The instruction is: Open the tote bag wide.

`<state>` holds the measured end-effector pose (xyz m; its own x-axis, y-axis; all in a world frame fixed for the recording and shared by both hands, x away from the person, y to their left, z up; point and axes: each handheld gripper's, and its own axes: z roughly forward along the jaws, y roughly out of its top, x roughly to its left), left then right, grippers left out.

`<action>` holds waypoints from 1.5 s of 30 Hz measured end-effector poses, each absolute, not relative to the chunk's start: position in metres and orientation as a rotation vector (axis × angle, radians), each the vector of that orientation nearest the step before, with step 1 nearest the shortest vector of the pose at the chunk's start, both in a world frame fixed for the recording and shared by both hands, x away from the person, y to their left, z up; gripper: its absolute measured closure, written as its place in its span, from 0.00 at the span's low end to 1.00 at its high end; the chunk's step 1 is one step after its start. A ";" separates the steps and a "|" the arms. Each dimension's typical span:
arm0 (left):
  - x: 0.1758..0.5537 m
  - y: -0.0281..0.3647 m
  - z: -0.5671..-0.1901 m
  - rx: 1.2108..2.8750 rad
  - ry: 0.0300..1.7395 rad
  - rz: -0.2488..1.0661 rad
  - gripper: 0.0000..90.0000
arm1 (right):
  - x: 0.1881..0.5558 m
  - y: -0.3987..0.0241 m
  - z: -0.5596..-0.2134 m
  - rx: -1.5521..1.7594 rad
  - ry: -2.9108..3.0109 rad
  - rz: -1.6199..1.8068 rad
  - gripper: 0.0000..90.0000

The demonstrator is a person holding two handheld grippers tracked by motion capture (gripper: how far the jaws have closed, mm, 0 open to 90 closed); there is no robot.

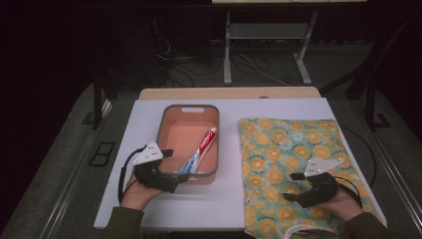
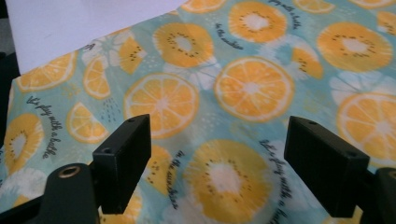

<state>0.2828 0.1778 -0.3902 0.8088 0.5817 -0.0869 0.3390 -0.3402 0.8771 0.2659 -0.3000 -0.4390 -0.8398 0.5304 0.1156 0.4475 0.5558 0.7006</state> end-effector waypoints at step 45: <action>0.283 0.177 -0.390 1.967 0.692 0.304 0.00 | 0.263 -0.200 -0.448 0.520 2.782 1.140 1.00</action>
